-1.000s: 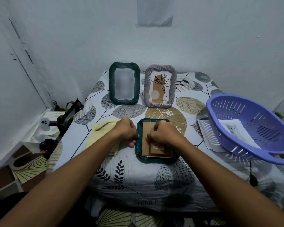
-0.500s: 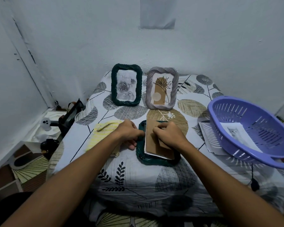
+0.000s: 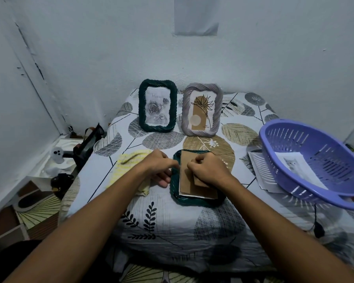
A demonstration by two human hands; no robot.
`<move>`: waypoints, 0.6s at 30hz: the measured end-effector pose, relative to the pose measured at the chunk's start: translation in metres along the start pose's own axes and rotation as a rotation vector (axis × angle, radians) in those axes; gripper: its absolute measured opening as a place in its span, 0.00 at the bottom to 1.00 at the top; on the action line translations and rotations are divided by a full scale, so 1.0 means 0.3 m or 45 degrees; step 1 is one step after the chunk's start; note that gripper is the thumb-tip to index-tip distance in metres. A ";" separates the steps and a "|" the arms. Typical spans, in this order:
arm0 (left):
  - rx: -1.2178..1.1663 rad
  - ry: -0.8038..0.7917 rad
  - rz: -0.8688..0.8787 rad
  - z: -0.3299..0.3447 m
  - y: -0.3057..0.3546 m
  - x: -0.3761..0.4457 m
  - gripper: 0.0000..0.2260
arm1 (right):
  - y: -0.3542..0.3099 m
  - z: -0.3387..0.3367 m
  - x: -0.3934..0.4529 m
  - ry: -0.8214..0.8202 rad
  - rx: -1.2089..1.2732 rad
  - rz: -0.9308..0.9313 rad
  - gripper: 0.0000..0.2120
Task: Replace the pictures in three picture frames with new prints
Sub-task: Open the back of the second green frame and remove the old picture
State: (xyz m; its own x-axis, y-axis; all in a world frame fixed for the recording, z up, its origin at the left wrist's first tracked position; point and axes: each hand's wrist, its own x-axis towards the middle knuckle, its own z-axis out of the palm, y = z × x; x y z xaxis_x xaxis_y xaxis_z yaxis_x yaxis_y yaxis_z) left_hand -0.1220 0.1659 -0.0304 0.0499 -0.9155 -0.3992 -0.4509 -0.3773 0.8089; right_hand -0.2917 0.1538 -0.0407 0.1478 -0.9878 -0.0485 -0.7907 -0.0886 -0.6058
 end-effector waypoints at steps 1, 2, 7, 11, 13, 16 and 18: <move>0.004 -0.001 0.002 -0.001 -0.001 0.000 0.12 | 0.000 0.003 0.003 -0.006 -0.015 0.001 0.15; 0.009 -0.004 0.003 -0.001 -0.003 0.003 0.12 | -0.001 0.005 0.005 -0.011 -0.028 0.002 0.15; 0.009 -0.025 0.008 0.000 -0.014 0.014 0.12 | -0.010 0.002 0.009 -0.032 -0.030 0.016 0.15; -0.004 -0.026 0.009 -0.003 -0.015 0.014 0.11 | -0.006 -0.004 0.011 -0.041 -0.002 0.000 0.15; -0.008 -0.027 0.009 -0.004 -0.017 0.013 0.11 | -0.003 -0.008 0.010 -0.036 0.024 -0.003 0.15; 0.001 -0.014 0.013 -0.002 -0.017 0.016 0.11 | -0.001 -0.018 0.009 -0.015 0.062 -0.007 0.14; 0.020 0.007 0.013 0.003 -0.018 0.019 0.12 | -0.003 -0.023 0.007 -0.010 0.080 -0.004 0.14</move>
State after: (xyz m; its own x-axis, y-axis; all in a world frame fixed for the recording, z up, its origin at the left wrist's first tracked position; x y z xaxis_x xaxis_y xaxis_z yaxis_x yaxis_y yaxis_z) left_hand -0.1201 0.1628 -0.0376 0.0500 -0.9202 -0.3883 -0.4655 -0.3655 0.8060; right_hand -0.2948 0.1510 -0.0349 0.1550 -0.9865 -0.0523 -0.7513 -0.0833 -0.6547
